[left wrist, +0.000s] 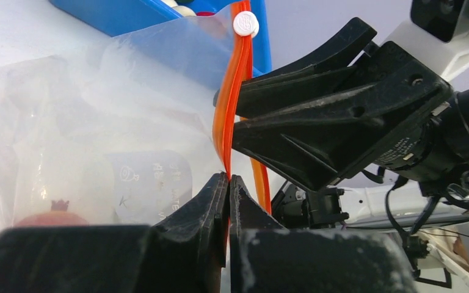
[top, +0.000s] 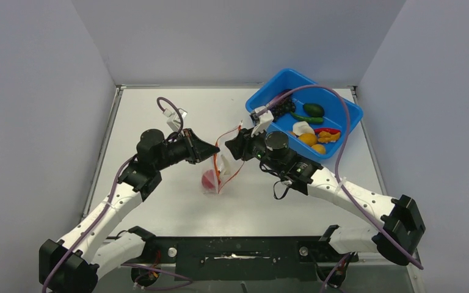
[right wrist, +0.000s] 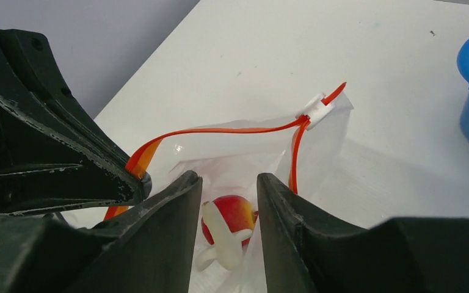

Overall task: Place the food in the zip-top bag and seal the zipper
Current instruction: Place the fake vegetable in the zipper food storage bag, then pick up the fake fruit from the bin.

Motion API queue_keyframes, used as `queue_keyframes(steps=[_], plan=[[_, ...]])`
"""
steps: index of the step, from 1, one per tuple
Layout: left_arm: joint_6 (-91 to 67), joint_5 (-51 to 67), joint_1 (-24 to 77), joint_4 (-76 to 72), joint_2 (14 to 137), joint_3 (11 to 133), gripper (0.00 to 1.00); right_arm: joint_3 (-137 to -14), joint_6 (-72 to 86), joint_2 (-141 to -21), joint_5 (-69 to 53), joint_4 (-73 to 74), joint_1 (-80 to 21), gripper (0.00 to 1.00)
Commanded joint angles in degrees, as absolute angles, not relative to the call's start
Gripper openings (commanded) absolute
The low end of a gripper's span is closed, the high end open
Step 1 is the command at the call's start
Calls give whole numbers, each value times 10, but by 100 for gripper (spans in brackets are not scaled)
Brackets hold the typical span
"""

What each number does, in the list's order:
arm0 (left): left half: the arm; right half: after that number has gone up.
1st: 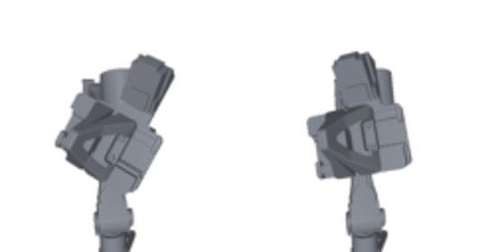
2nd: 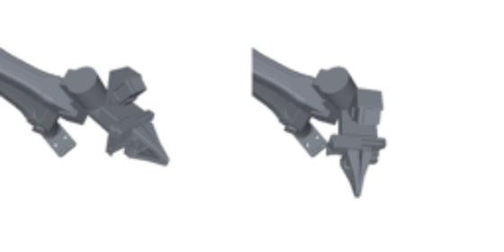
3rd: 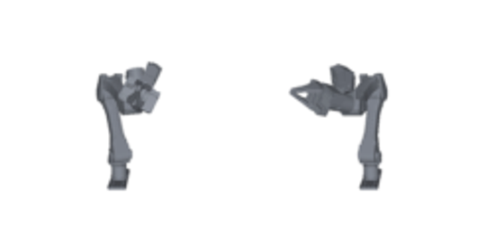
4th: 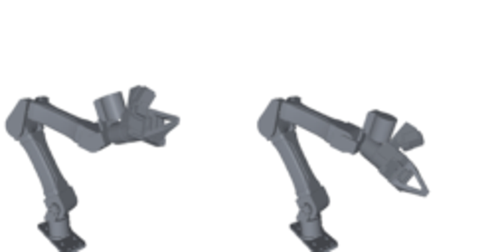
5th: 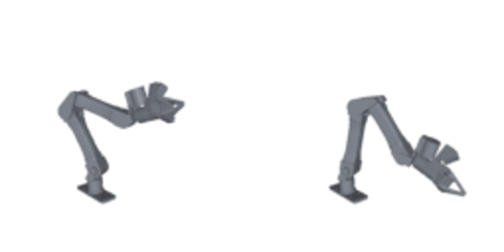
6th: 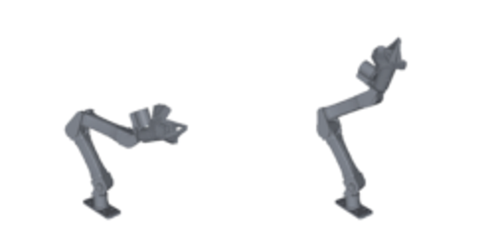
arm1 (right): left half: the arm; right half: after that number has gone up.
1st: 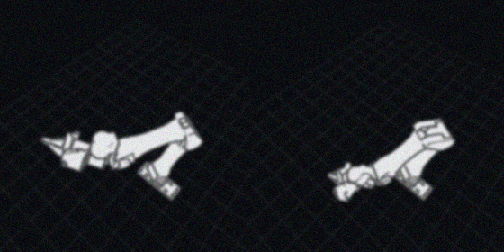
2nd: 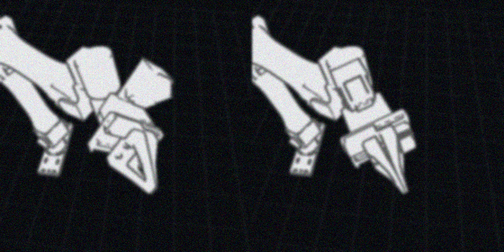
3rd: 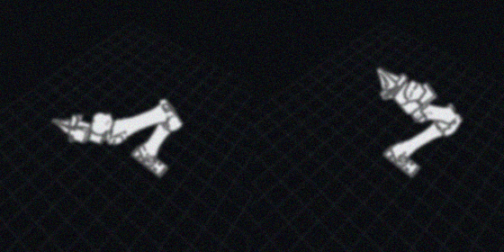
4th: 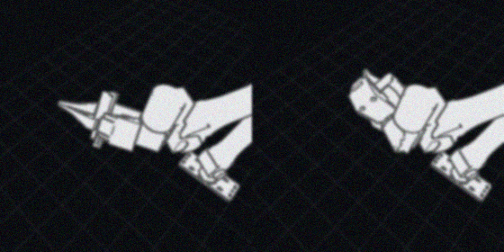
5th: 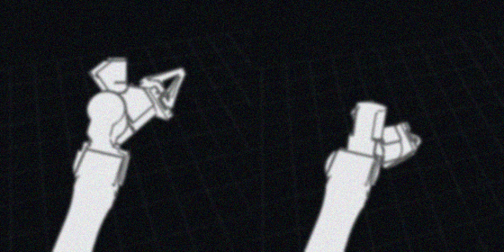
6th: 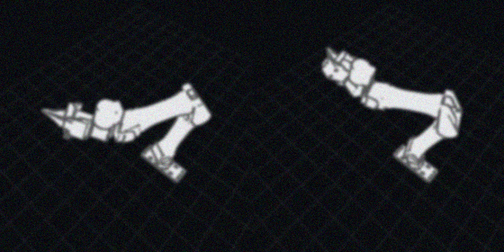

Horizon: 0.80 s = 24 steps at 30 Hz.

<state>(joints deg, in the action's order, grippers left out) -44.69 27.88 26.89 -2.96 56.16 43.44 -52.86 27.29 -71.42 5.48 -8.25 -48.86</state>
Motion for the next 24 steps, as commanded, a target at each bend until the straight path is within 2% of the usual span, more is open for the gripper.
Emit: queue_keyframes(steps=[1, 5, 10, 24], plan=[[-395, 271, 265, -45, 568, 457, 0, -567, 264, -690, 66, -38, -494, 42], [-335, 246, 265, -21, 578, 456, 0, -595, 253, -664, 56, 26, -493, 52], [-275, 231, 265, 13, 590, 467, 0, -668, 227, -642, 84, 154, -490, 58], [-175, 266, 266, 37, 551, 426, 0, -723, 140, -672, 169, 247, -346, 60]])
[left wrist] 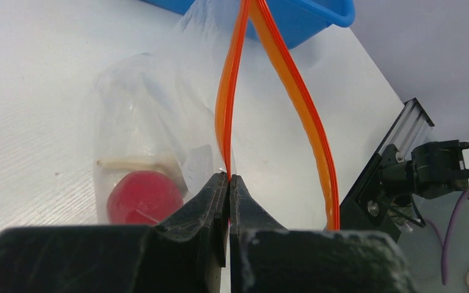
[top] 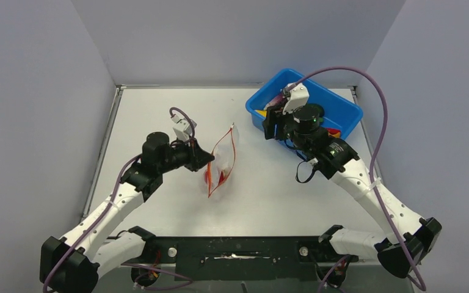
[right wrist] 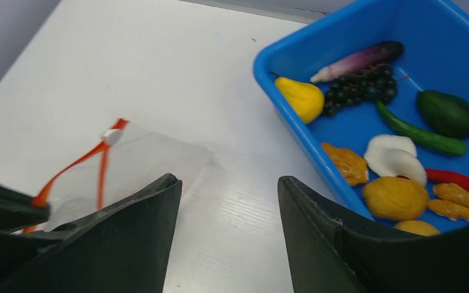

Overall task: Place the food in the zip-top bag and seal the zipper
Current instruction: Pick up the fake fruit from the bin.

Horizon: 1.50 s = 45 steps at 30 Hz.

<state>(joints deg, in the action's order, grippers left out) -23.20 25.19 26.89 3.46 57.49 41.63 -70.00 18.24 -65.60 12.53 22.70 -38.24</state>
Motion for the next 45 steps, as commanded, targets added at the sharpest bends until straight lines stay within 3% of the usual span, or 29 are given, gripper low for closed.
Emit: queue_keyframes(steps=[1, 11, 22, 31, 34, 45], plan=[[-165, 268, 266, 41, 546, 428, 0, -726, 135, -681, 176, 251, -334, 60], [-152, 236, 265, 28, 519, 405, 0, -747, 112, -789, 159, 252, -191, 62], [-150, 243, 265, 25, 504, 382, 0, -821, 88, -939, 119, 230, -73, 72], [-151, 248, 265, 24, 502, 381, 0, -833, 209, -1009, 50, 131, -62, 52], [-153, 249, 265, 28, 503, 382, 0, -862, 263, -1051, 54, 119, -60, 60], [-157, 253, 267, 29, 489, 379, 0, -924, 383, -1180, 31, 42, -55, 71]])
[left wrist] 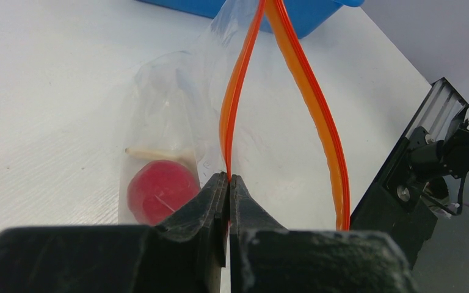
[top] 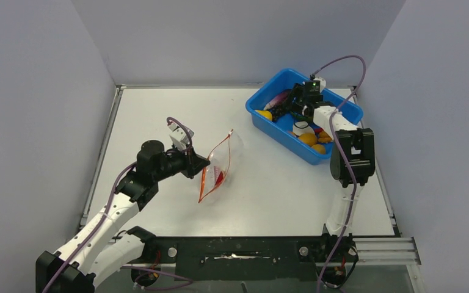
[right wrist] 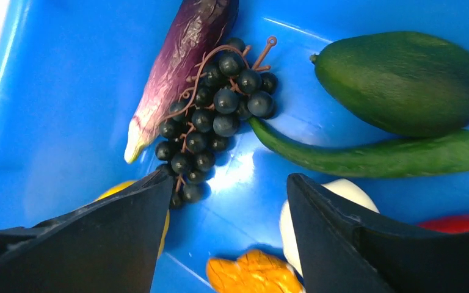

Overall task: Place the food in the zip-top bag and seal the zipper
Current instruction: Pick up the fake fruit from the bin.

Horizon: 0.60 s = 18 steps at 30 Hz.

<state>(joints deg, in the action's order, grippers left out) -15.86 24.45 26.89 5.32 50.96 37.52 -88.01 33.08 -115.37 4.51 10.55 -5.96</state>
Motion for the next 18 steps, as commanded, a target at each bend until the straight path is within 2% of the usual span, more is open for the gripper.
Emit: queue_keyframes(steps=[1, 9, 18], plan=[[-158, 254, 267, 26, 486, 379, 0, -933, 385, -1191, 30, 41, -55, 73], [-156, 255, 267, 30, 484, 379, 0, -969, 383, -1250, 17, 31, -55, 83], [-157, 258, 267, 26, 480, 379, 0, -1006, 377, -1299, 30, 41, -54, 81]])
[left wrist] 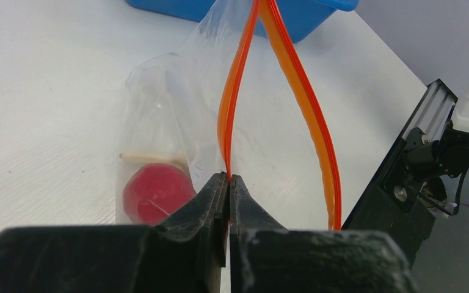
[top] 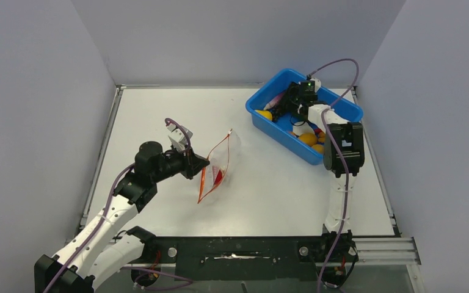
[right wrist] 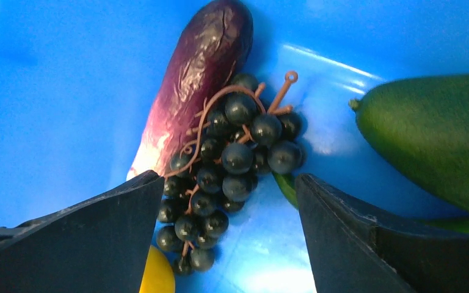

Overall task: Place the food in the zip-top bag and seal the zipper
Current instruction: Pick up the fake fruit from the bin.

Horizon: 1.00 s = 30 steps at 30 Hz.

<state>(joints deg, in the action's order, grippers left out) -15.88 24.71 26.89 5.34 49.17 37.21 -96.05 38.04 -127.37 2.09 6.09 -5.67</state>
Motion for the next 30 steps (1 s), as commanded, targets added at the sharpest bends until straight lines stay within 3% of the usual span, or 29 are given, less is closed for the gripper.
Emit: queue_keyframes(steps=[1, 9, 13, 30], plan=[[-157, 257, 267, 26, 479, 379, 0, -1010, 375, -1305, 33, 44, -54, 80], [-155, 254, 266, 25, 484, 379, 0, -1036, 360, -1335, 39, 56, -55, 74], [-154, 254, 266, 25, 486, 379, 0, -1040, 354, -1335, 30, 50, -54, 59], [-143, 239, 265, 34, 479, 379, 0, -1026, 322, -1274, 25, 36, -52, 22]])
